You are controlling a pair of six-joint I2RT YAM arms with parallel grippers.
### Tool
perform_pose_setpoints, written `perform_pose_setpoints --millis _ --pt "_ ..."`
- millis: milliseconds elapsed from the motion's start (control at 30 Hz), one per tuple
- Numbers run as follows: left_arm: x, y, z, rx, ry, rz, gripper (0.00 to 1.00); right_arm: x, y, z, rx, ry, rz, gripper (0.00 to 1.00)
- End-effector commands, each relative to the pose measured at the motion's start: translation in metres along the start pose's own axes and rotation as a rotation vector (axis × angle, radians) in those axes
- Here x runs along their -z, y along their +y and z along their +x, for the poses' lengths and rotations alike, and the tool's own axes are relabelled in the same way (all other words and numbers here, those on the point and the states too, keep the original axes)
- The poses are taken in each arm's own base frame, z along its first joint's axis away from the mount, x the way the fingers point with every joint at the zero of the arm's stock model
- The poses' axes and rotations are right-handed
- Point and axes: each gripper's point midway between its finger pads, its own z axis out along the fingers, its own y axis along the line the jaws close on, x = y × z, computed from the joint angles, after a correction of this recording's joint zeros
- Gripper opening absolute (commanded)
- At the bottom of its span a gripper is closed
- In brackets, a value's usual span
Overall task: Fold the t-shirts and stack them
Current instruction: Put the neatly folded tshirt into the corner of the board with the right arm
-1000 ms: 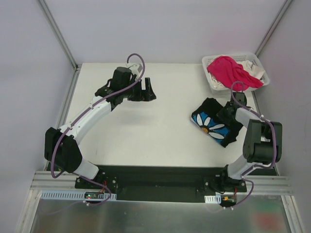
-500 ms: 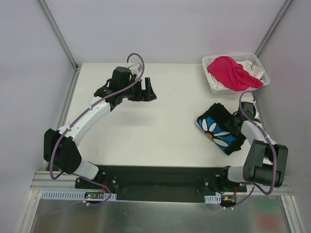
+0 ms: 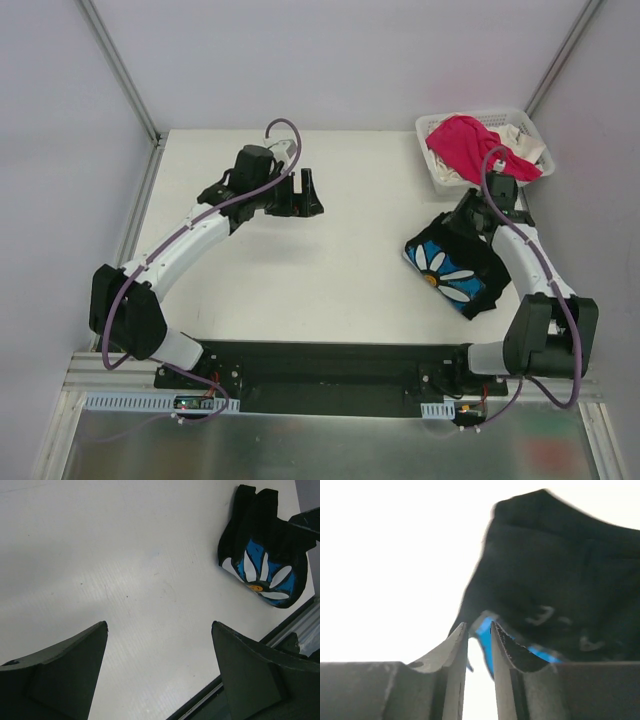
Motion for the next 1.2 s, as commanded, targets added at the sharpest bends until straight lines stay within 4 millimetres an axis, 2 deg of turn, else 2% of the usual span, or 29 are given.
perform_pose_setpoints --millis 0,200,333,500,733,833,967,1167 --pt "0.017 -0.019 -0.015 -0.024 -0.075 0.047 0.84 0.028 0.04 0.024 0.138 0.056 -0.103 0.29" --pt "0.02 -0.02 -0.017 -0.027 -0.089 0.041 0.84 0.033 0.055 0.069 0.216 0.144 -0.155 0.31" --pt "0.019 -0.019 -0.017 -0.027 -0.091 0.039 0.84 0.034 0.05 0.093 0.237 0.19 -0.159 0.32" --pt "0.018 -0.019 -0.019 -0.029 -0.096 0.041 0.84 0.039 0.05 0.116 0.245 0.234 -0.174 0.32" --pt "0.02 -0.021 -0.021 -0.033 -0.103 0.047 0.84 0.037 0.04 0.144 0.252 0.306 -0.148 0.33" --pt "0.018 -0.02 -0.021 -0.033 -0.103 0.041 0.84 0.035 0.038 0.152 0.25 0.329 -0.144 0.33" --pt "0.019 -0.022 -0.025 -0.037 -0.114 0.045 0.84 0.032 0.042 0.15 0.248 0.33 -0.148 0.33" --pt "0.02 -0.024 -0.035 -0.05 -0.134 0.04 0.84 0.006 0.038 0.148 0.276 0.349 -0.078 0.33"
